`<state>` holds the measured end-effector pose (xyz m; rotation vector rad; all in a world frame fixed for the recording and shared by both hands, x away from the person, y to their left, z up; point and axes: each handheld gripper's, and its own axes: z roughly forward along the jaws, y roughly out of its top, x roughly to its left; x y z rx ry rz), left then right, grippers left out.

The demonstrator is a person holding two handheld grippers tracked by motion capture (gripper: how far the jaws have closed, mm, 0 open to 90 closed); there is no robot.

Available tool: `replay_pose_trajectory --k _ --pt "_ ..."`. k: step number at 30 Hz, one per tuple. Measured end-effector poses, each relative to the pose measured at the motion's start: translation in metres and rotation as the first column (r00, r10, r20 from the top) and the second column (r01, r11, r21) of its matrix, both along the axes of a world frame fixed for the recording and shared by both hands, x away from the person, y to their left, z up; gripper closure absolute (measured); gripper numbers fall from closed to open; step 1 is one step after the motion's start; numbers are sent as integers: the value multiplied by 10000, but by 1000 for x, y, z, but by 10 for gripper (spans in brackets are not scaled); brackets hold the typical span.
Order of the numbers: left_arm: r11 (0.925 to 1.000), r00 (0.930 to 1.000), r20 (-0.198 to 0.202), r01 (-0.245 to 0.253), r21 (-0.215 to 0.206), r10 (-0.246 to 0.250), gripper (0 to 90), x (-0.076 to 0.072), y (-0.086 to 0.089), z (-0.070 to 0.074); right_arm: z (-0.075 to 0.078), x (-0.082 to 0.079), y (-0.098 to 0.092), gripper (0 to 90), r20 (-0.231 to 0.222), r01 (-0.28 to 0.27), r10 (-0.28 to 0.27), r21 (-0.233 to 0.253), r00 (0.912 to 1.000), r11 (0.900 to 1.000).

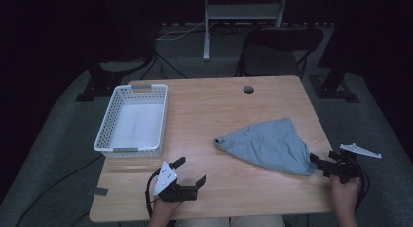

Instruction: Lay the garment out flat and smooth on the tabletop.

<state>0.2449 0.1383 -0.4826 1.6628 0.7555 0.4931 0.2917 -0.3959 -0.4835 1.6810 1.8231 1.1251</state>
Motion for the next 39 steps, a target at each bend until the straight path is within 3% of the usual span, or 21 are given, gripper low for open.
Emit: replay_pose_trajectory --k 4,10,15,19,27,30,33,37,39 --pt "9992 9980 -563 292 277 -276 103 11 -6 11 0 0 0 121 6 16 -16 82 10000 10000" --pt "9963 9913 -1018 850 161 -829 120 33 -18 27 -1 -1 0 121 129 2 -3 122 9999 9999" --pt "9921 9886 -955 1203 369 -1163 132 42 -32 33 -1 -1 1 122 135 28 -29 77 9999 10000" --pt "9874 9884 -806 1351 827 -1285 145 51 -48 39 -1 -1 2 122 117 10 -10 -5 9999 10000" --pt "9837 9833 -1070 1570 880 -1474 148 73 -69 47 -1 -2 2 122 165 -15 16 -21 9999 10000" --pt "9790 9730 -1448 1911 703 -1795 149 85 -77 48 -1 -1 2 123 130 -120 119 34 9998 9999" --pt "9746 9578 -1886 2236 155 -2168 163 97 -86 49 -1 -1 2 124 104 -182 181 59 9998 9998" --pt "9715 9517 -2126 2343 360 -2216 164 109 -105 51 -1 -1 2 124 116 -220 219 78 9997 9997" --pt "9676 9433 -2294 2515 219 -2400 164 115 -114 50 -1 -1 2 124 88 -236 235 80 9997 9997"
